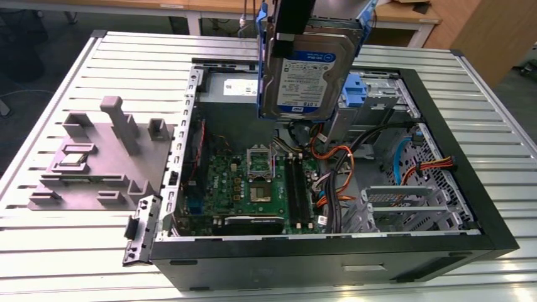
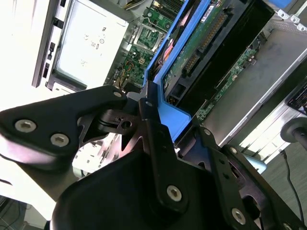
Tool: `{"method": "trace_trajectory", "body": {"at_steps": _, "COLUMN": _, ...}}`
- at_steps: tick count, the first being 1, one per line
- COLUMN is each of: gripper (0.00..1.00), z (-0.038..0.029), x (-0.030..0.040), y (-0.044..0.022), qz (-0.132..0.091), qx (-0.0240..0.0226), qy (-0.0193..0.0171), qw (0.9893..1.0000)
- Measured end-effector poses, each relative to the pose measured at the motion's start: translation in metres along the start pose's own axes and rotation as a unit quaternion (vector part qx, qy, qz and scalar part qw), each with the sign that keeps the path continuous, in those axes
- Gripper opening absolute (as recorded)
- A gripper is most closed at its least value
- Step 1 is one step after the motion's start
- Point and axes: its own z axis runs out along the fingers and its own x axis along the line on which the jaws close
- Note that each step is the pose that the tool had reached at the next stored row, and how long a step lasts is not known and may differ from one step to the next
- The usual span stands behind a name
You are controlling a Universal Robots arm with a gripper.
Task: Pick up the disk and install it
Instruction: 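Insert the disk into the insertion slot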
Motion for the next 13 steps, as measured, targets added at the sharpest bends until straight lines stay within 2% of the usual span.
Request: {"method": "trace_trajectory", "body": {"at_steps": 13, "gripper": 0.37, "z": 0.0002, "x": 0.0011, "y": -0.0001, "qz": 0.001, "qx": 0.0000, "qy": 0.0000, "qw": 1.0000}}
